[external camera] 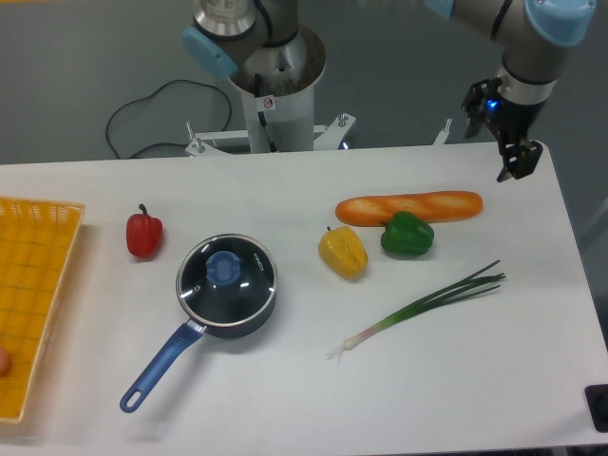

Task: Open the lid
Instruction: 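Move the gripper from its raised start pose toward the baguette, then swing the gripper over the peppers and lower it onto the saucepan lid knob, then close the gripper on the glass lid's knob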

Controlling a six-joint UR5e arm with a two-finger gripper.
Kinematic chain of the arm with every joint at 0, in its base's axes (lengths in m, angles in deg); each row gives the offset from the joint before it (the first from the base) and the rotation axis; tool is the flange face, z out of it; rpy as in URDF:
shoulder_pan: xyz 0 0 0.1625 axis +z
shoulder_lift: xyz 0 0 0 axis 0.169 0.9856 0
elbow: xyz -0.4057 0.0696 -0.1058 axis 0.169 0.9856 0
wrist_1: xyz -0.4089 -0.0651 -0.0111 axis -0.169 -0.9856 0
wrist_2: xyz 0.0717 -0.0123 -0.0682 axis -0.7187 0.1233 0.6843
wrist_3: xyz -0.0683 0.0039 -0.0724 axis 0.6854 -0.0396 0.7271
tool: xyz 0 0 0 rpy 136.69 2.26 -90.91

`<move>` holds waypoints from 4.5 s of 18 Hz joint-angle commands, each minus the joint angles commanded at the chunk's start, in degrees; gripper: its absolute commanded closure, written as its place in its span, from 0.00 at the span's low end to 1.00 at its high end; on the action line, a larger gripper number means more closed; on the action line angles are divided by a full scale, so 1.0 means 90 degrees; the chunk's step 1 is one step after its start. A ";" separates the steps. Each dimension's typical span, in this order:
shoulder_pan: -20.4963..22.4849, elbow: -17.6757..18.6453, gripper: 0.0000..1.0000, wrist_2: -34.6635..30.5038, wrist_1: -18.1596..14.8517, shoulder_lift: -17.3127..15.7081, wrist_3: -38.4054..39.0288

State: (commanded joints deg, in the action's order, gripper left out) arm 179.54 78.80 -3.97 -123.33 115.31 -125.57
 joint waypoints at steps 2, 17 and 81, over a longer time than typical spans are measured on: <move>-0.0010 0.0020 0.00 0.0000 -0.0010 -0.0010 0.0019; -0.0127 0.0244 0.00 0.0009 0.0000 0.0029 0.0479; -0.4941 0.0274 0.00 -0.0234 0.1025 0.0986 0.3027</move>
State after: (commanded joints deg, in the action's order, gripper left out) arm 135.07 81.26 -6.07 -114.10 124.19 -98.33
